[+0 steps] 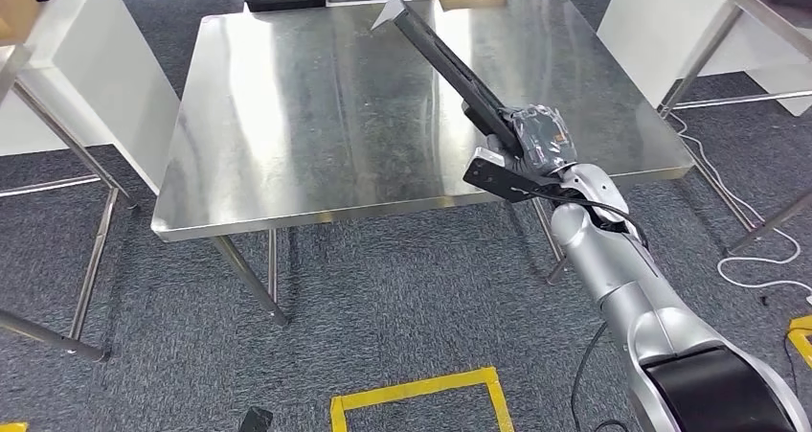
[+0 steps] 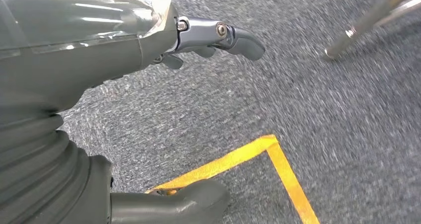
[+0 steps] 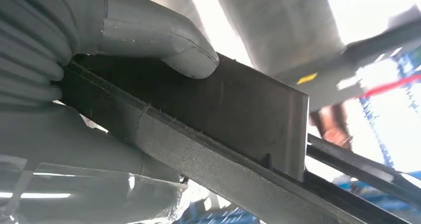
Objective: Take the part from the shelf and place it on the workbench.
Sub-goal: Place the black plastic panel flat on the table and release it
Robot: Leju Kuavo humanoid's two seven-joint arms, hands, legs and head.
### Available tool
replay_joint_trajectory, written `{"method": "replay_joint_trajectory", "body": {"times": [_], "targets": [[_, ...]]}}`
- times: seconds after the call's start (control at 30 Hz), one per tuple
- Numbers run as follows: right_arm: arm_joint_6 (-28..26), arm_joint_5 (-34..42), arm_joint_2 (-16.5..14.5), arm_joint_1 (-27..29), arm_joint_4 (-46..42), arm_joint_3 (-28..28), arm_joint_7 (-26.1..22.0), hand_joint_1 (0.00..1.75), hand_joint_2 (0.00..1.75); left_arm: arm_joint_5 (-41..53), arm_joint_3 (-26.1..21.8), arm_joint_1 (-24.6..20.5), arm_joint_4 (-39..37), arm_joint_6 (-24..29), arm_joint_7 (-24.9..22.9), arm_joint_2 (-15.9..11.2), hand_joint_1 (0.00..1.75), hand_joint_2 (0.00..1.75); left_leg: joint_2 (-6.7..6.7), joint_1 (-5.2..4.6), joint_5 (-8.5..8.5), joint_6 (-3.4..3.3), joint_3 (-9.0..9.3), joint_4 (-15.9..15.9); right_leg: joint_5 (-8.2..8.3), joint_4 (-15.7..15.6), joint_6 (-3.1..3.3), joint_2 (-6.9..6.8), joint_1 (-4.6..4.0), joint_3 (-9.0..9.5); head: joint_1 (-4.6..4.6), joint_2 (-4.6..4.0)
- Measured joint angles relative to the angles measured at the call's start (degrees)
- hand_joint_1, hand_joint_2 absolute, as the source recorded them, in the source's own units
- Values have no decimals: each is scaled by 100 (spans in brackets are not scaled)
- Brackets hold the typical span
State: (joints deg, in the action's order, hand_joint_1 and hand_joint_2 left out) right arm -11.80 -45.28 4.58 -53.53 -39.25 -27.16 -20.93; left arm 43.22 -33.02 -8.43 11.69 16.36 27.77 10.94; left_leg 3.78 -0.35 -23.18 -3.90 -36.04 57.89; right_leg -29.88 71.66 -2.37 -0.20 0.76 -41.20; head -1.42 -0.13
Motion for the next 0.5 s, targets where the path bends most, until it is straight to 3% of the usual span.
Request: {"method": "replay_joint_trajectory", "body": {"times": [0.07,0.1,0.17,0.23,0.3,0.37,0.43,0.47,0.5], "targets": [[129,-22,-73,-86,63,-26,-33,175,175,2,-5,0,0,-11,24,1,0,175,137,-13,-16,24,-18,41,319,-766,-72,154,18,347,4,0],[183,-55,-131,-157,115,-51,-45,175,175,2,-8,1,0,-21,42,-1,0,175,190,-23,-27,42,-43,67,422,-1062,-72,232,31,483,0,0],[231,-153,-271,-298,255,-136,-46,175,175,2,-13,13,-1,-33,92,-5,0,175,270,-24,-32,86,-99,100,470,-1283,-24,299,30,590,-7,0],[211,-272,-416,-414,408,-239,37,175,175,2,-25,33,-1,-29,142,-19,0,175,295,-4,-40,138,-130,116,481,-1305,39,199,35,605,-8,0],[133,-396,-516,-563,572,-319,198,175,175,5,-34,38,0,-3,192,-29,0,175,62,-6,-171,228,-247,337,481,-1330,112,97,70,639,-46,0],[35,-515,-552,-732,767,-383,348,175,175,10,-36,33,-1,24,271,-31,0,175,-231,33,-460,324,-581,970,459,-1335,170,-15,78,667,-86,0],[-22,-629,-543,-840,970,-445,468,175,175,9,-38,34,-2,56,380,-33,0,175,-325,102,-641,385,-946,1603,433,-1334,199,-145,80,694,-86,0],[-35,-677,-536,-864,1053,-471,512,175,175,8,-40,36,-1,77,428,-35,0,175,-347,128,-592,405,-1011,1674,419,-1334,205,-211,85,709,-87,0],[-43,-708,-529,-877,1119,-492,539,175,175,6,-42,36,-1,94,460,-39,0,175,-367,151,-449,419,-958,1521,403,-1334,198,-258,94,728,-86,0]]}}
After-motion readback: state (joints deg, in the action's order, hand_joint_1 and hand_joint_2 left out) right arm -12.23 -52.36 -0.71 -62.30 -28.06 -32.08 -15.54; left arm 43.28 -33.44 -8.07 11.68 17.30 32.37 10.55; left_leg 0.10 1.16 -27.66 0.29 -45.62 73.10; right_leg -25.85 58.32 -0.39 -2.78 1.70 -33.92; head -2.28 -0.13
